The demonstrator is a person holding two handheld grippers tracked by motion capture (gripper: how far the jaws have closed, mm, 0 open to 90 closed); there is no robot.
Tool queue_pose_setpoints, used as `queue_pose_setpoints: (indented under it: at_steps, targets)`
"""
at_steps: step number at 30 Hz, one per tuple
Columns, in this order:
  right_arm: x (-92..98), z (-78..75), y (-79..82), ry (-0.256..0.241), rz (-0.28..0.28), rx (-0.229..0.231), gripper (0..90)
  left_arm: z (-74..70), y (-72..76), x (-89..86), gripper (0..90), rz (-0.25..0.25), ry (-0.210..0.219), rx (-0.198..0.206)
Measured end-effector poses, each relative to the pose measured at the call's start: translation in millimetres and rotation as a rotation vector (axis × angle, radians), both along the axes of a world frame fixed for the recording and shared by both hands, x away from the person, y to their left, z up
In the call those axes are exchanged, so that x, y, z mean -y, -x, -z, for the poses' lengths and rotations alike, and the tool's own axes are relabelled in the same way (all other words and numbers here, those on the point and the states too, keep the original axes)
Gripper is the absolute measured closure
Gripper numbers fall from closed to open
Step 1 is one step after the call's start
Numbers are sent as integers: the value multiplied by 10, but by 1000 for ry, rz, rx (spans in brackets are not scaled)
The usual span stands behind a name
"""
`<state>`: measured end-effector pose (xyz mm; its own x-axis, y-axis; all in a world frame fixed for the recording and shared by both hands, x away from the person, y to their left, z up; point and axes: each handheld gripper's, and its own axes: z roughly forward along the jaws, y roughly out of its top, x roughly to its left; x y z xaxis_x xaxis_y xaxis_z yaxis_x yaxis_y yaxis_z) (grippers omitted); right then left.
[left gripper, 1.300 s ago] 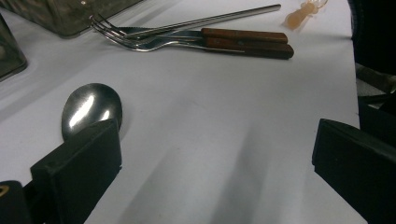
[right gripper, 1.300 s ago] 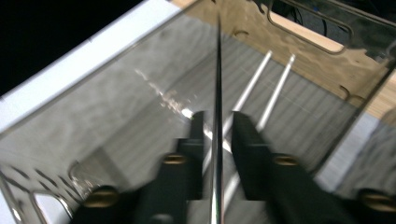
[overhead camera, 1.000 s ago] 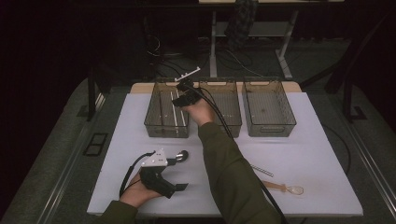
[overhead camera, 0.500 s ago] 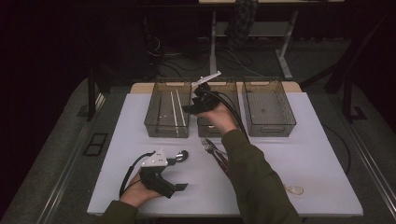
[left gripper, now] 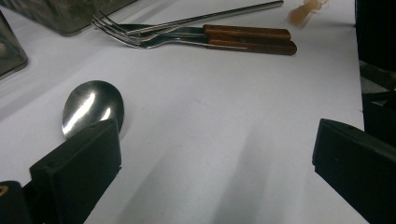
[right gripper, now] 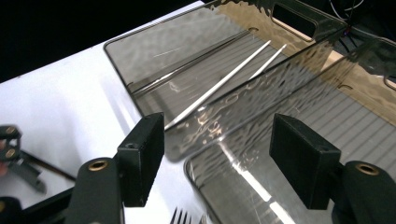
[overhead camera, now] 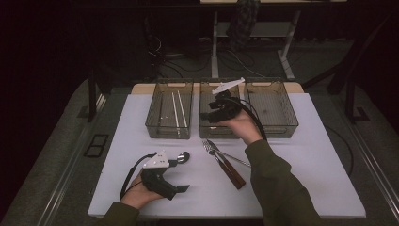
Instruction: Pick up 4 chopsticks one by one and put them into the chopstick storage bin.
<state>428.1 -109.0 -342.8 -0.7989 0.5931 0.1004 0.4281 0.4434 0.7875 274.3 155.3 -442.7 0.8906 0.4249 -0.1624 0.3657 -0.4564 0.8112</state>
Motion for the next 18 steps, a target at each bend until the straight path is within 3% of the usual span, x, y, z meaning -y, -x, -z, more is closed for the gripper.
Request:
queue_pose_setpoints:
  at_steps: [9, 15, 18]
  targets:
    - [370, -11, 235, -20, -17, 1, 353, 3, 1, -5, 0, -5, -4, 0]
    - [631, 54, 395, -22, -16, 7, 356, 5, -4, -13, 0, -13, -6, 1]
    - [754, 102, 456, -31, -14, 0, 399, 7, -5, -12, 0, -13, -9, 1]
